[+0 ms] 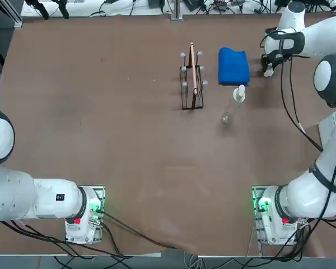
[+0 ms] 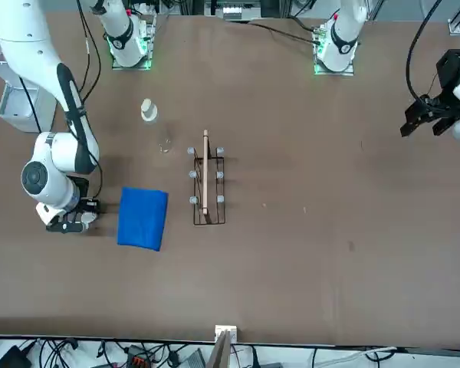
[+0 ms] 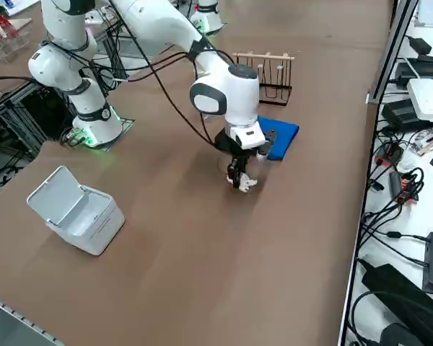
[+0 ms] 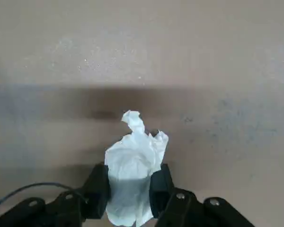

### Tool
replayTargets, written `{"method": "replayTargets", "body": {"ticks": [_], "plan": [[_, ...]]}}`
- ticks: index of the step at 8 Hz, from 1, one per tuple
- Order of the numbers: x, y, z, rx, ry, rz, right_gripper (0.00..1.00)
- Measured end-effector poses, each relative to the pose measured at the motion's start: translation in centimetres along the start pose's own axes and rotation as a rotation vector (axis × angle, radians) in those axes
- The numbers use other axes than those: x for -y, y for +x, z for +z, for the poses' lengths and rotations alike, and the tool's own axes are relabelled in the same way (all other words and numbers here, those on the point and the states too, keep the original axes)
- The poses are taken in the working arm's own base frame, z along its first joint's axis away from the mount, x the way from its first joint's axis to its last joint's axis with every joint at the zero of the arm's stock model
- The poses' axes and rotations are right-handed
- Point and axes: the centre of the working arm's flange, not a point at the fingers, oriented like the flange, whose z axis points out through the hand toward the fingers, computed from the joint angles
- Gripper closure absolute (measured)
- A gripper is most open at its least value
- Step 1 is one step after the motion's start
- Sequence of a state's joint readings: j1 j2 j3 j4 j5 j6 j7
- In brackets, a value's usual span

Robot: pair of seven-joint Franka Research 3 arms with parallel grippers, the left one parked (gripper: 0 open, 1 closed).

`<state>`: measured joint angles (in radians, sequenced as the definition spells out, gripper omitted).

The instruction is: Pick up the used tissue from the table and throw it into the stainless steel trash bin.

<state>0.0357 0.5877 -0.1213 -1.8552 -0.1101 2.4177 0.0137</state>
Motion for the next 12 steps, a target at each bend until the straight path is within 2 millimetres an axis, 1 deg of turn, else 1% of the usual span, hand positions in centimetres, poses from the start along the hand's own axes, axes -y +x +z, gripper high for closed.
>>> {"method": "replayTargets", "body": {"ticks": [1,2,3,4,6,7,8,10,12], "plan": [[-0.5,-0.2,-0.6,0.023,-0.008,0.002,0.55],[-1.3,-0.6,-1.8,0.059,-0.026,-0.005,0.61],[-2.3,-1.2,-3.5,0.102,-0.057,-0.021,0.66],[-3.3,-2.1,-5.1,0.156,-0.106,-0.043,0.66],[-5.8,-4.4,-7.8,0.264,-0.187,-0.068,0.67],[-7.6,-6.3,-9.0,0.329,-0.204,-0.082,0.67],[-9.7,-8.2,-10.0,0.392,-0.213,-0.105,0.67],[-15.6,-12.4,-11.7,0.481,-0.167,-0.142,0.67],[-21.4,-17.0,-12.1,0.507,-0.08,-0.189,0.67]]}}
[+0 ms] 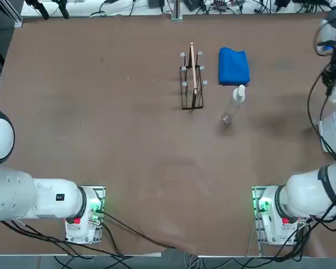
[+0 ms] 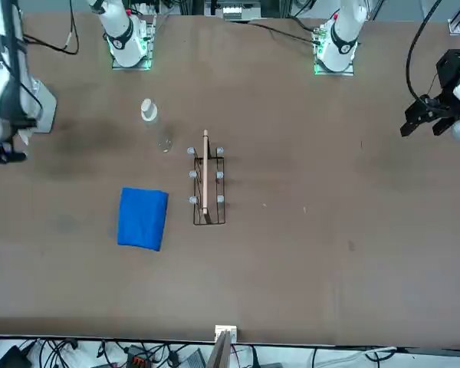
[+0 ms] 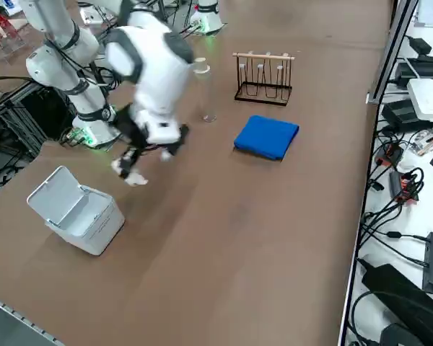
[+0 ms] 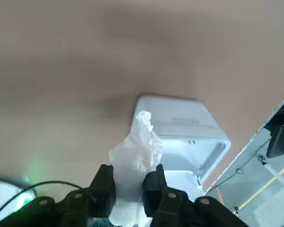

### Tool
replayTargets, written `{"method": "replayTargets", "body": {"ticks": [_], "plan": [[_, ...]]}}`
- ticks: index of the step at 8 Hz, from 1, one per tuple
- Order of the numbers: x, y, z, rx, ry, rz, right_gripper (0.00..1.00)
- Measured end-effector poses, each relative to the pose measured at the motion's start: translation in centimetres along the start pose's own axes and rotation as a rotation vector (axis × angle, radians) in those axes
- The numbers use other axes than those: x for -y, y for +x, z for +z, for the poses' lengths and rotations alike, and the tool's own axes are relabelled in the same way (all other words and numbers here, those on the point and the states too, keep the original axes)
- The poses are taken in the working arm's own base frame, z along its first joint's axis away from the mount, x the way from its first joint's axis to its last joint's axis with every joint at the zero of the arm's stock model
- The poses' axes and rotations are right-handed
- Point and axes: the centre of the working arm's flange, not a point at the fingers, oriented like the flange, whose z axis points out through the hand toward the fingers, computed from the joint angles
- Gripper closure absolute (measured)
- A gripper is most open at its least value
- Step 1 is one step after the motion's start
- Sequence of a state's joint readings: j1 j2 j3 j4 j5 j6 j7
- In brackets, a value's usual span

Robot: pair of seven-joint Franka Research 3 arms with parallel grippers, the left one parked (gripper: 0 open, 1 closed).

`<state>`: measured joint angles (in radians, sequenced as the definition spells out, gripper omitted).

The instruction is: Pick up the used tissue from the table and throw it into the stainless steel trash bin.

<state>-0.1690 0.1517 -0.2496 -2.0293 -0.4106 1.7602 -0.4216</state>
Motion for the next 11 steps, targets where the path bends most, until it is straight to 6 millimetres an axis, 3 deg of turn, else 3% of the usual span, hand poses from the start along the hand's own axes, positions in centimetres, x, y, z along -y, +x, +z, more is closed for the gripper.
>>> {"method": "replayTargets", "body": {"ticks": [3,6,8,10,11], "plan": [[-5.4,-4.1,4.9,0.002,0.03,-0.074,0.67],[-7.6,-4.9,10.7,0.013,0.072,-0.072,0.66],[-7.4,-3.7,12.1,0.024,0.076,-0.087,0.36],[-7.9,-3.6,10.9,0.004,0.057,-0.08,0.04],[-8.4,-4.0,9.3,-0.017,0.039,-0.069,0.0]]}}
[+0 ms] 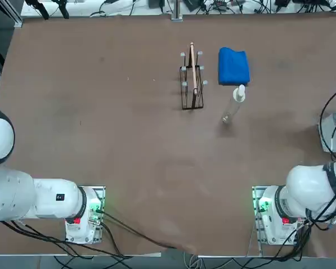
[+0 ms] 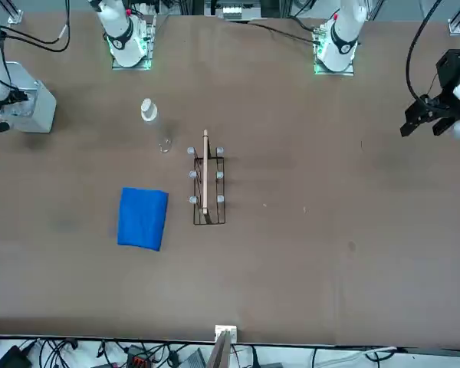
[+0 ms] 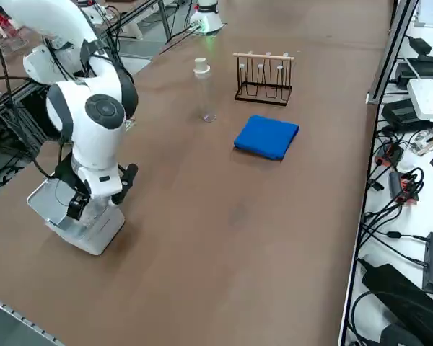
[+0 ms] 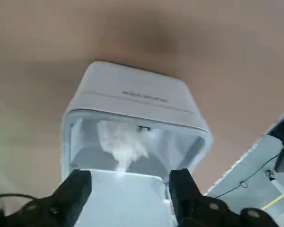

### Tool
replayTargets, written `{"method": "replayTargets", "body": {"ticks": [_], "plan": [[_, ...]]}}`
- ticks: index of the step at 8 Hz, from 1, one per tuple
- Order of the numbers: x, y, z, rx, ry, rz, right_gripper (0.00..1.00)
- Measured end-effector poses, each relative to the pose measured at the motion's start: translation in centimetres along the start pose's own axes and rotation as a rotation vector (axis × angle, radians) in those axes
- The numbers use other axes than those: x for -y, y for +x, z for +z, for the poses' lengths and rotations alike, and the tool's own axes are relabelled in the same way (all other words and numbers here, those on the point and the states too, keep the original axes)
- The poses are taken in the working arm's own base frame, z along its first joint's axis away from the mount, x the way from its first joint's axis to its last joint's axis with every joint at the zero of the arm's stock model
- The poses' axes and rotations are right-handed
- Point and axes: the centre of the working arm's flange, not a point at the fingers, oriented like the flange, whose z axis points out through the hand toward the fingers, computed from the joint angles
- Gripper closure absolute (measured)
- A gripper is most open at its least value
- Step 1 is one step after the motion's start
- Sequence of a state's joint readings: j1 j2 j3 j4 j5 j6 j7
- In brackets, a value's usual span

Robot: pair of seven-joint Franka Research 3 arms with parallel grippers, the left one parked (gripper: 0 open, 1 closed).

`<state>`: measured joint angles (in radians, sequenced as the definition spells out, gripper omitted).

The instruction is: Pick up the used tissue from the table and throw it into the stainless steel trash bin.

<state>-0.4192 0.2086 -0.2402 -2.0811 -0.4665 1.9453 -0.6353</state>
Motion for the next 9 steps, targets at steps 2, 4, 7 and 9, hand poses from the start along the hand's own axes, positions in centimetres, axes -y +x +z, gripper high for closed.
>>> {"method": "replayTargets", "body": {"ticks": [2,4,7,9], "plan": [[0.1,-1.0,-6.6,-0.071,0.007,0.041,0.0],[1.7,-1.9,-17.4,-0.234,0.088,0.073,0.0],[5.4,-1.6,-28.6,-0.501,0.212,0.117,0.0],[11.4,0.7,-33.9,-0.539,0.227,0.169,0.0]]}}
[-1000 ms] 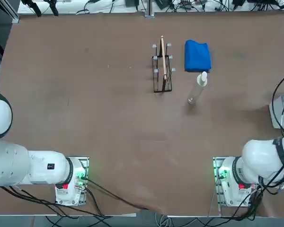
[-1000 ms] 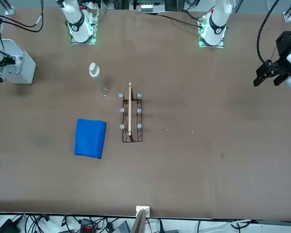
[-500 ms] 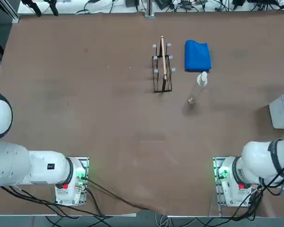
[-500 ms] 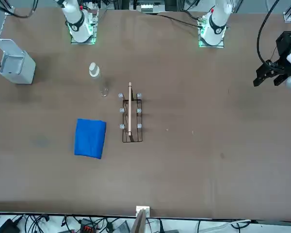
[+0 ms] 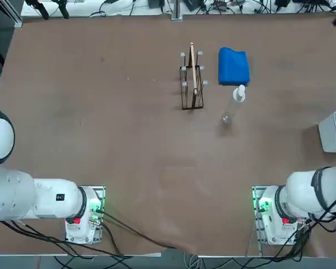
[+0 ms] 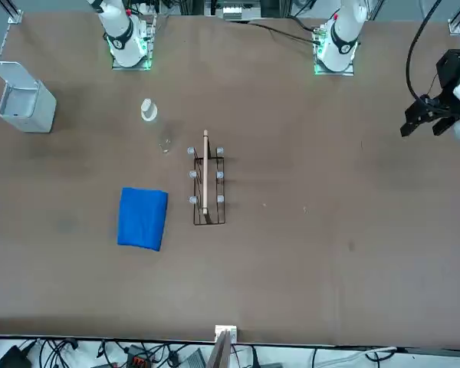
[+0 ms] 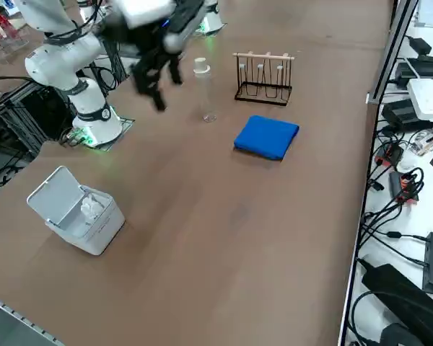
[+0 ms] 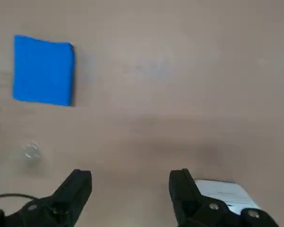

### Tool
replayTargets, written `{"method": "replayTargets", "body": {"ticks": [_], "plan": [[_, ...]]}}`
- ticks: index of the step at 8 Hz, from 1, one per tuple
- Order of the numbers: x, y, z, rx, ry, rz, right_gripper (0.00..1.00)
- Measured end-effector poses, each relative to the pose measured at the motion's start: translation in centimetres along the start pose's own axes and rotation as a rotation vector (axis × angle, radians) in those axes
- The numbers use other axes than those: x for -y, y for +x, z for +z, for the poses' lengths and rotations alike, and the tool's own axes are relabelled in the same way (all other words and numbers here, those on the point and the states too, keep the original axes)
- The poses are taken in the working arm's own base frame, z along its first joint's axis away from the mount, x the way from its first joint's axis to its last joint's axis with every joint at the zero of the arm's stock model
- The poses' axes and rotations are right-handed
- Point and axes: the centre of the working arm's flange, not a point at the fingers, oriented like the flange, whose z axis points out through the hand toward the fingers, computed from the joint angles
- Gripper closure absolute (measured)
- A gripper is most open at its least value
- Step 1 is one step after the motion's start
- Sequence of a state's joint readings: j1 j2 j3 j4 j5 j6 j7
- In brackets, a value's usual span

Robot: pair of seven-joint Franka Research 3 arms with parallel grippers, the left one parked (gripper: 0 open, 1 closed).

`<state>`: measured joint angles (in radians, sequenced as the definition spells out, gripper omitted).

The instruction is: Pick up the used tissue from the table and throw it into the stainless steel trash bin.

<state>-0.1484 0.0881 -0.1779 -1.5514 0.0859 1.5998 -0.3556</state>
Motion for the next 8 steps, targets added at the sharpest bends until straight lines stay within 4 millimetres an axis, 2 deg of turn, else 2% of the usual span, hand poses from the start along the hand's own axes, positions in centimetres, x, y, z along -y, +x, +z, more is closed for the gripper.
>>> {"method": "replayTargets", "body": {"ticks": [2,3,4,6,8], "plan": [[8.5,2.1,-0.9,-0.007,-0.006,0.024,0.0],[11.7,2.5,-1.3,-0.011,-0.007,0.015,0.0],[13.8,2.5,-1.7,-0.016,-0.007,0.002,0.0],[15.3,1.9,-3.2,-0.039,-0.005,-0.026,0.0],[18.3,0.6,-4.9,-0.055,-0.014,-0.08,0.0]]}}
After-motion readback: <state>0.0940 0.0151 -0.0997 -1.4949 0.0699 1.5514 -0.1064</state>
